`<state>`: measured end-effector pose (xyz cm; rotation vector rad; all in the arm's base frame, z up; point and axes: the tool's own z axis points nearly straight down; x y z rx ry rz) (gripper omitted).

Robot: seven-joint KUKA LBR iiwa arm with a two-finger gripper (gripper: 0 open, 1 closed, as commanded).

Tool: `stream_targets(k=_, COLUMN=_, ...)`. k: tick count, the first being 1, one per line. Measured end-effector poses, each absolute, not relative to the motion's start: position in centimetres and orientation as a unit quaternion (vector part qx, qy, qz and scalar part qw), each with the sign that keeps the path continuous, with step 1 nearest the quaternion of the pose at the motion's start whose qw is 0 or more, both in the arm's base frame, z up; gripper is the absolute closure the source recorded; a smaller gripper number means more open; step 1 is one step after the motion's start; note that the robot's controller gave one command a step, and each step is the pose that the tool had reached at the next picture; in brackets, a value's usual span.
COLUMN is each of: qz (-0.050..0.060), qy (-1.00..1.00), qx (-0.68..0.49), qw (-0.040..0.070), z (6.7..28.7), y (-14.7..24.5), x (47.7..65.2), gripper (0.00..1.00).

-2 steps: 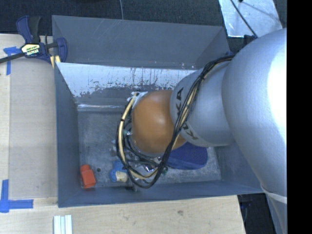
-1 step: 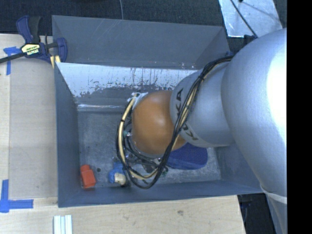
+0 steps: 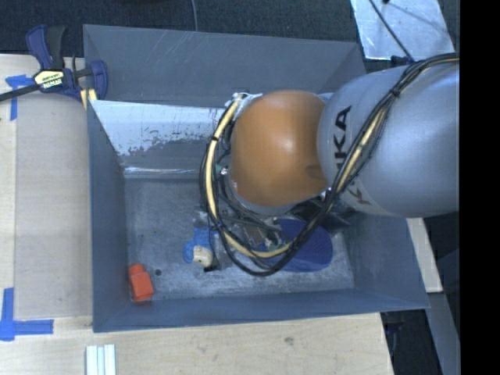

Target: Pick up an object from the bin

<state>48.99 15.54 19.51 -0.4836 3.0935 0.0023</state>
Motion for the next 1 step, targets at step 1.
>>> stream_targets(k=1, qz=0.0, qy=0.958, qx=-0.287, qw=0.004, z=25.26, y=13.04, x=49.52, gripper=1.0)
